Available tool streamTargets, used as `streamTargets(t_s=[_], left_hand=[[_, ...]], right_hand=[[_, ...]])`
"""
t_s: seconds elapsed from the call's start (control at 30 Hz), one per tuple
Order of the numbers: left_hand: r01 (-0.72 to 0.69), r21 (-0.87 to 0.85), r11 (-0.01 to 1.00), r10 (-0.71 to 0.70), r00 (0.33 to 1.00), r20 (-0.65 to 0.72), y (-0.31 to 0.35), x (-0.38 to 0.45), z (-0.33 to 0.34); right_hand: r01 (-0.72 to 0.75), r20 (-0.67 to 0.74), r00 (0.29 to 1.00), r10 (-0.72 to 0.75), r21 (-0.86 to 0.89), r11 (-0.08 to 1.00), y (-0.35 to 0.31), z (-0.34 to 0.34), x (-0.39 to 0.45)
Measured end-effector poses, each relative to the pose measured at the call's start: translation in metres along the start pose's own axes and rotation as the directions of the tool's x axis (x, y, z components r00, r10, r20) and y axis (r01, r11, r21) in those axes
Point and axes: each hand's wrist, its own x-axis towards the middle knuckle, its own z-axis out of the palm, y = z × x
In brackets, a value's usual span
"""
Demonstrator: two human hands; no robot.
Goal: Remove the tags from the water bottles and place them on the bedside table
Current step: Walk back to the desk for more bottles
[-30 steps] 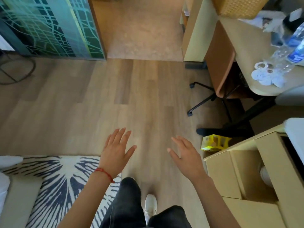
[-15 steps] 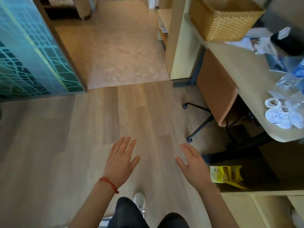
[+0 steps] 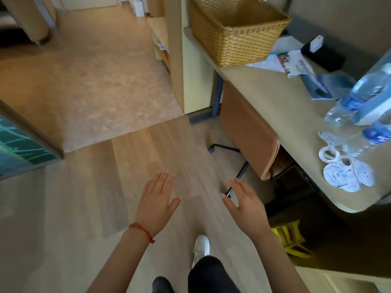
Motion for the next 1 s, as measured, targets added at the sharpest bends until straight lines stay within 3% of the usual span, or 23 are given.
streamTargets(t_s=[0.27,0.5,0.7,0.87,1.0], left_hand=[[-0.124,-0.002,0.992,0.124,0.992,0.015,0.031,0.134,-0.017],[-0.341,-0.076,0.937,0.347,0.934,0.089,0.066,0.231,-0.02],[-0.561,-0.098,0.822,0.569,0.802,0.183,0.095,0.328,-0.007],[-0.695,-0.136,0.707,0.706,0.678,0.206,0.121,0.395,-0.012],[-0.782,-0.162,0.602,0.794,0.564,0.226,0.152,0.421,-0.011]], right_hand=[[-0.072,-0.084,0.994,0.072,0.003,0.997,0.033,-0.05,0.091],[-0.271,-0.185,0.943,0.279,0.068,0.96,0.06,-0.064,0.129],[-0.504,-0.311,0.77,0.558,0.239,0.83,0.07,-0.075,0.167],[-0.599,-0.386,0.619,0.684,0.332,0.729,0.067,-0.091,0.194],[-0.658,-0.452,0.456,0.767,0.409,0.632,0.073,-0.102,0.189]])
